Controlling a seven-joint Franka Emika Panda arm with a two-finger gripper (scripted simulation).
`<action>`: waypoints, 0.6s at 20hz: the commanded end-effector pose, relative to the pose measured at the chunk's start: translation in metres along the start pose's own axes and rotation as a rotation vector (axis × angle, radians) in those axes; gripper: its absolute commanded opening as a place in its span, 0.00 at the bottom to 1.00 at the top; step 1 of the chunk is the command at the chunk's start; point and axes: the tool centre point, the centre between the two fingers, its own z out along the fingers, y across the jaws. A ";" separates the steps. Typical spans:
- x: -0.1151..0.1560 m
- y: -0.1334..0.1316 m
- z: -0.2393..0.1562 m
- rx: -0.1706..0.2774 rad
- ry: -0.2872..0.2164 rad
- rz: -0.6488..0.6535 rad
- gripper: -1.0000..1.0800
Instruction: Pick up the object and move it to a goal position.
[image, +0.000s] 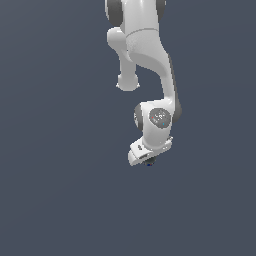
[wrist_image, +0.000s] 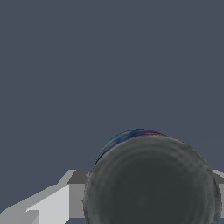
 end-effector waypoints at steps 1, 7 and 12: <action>0.015 -0.014 -0.008 0.000 0.001 0.000 0.00; 0.055 -0.048 -0.027 0.000 0.001 -0.001 0.00; 0.083 -0.071 -0.040 0.000 0.001 -0.001 0.00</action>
